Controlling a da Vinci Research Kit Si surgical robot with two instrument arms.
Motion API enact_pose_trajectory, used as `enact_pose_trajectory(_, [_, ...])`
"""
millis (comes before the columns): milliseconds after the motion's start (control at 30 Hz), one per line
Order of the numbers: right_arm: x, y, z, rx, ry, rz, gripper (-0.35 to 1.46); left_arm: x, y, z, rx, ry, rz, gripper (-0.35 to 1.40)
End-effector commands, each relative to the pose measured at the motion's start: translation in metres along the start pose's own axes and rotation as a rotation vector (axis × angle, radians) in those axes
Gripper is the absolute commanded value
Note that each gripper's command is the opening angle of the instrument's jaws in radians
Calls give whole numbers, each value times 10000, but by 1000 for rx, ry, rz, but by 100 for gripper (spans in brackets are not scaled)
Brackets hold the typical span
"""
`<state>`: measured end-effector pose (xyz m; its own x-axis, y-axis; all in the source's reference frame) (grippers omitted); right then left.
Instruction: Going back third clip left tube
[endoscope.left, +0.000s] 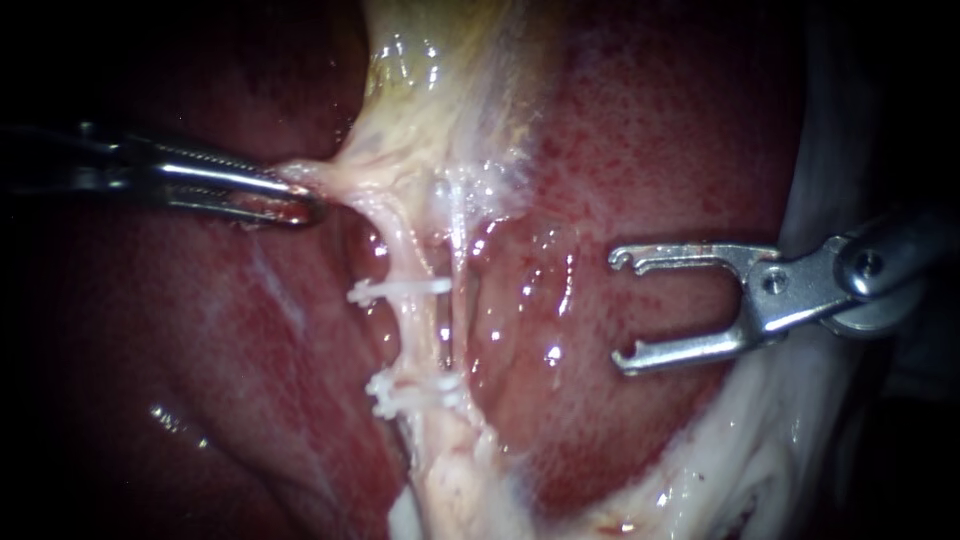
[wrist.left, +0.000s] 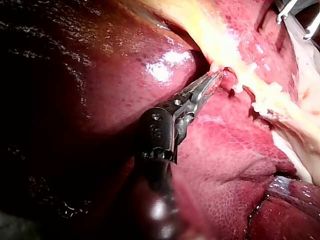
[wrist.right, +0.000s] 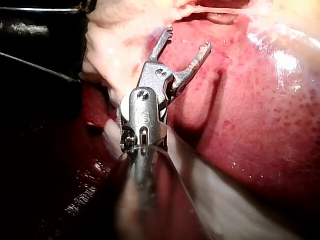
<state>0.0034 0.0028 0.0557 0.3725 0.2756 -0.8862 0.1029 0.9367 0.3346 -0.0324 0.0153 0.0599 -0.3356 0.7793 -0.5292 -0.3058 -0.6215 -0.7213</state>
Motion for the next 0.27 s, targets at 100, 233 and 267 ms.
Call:
enact_pose_trajectory(100, [0, 0, 0, 4, 1, -2, 50, 0, -1, 1, 1, -4, 0, -35])
enact_pose_trajectory(233, [1, 0, 1, 6, 2, -2, 50, 0, 0, 1, 1, -4, 0, -35])
enact_pose_trajectory(267, [1, 0, 2, 6, 2, -2, 50, 1, 0, 1, 1, -4, 0, -35])
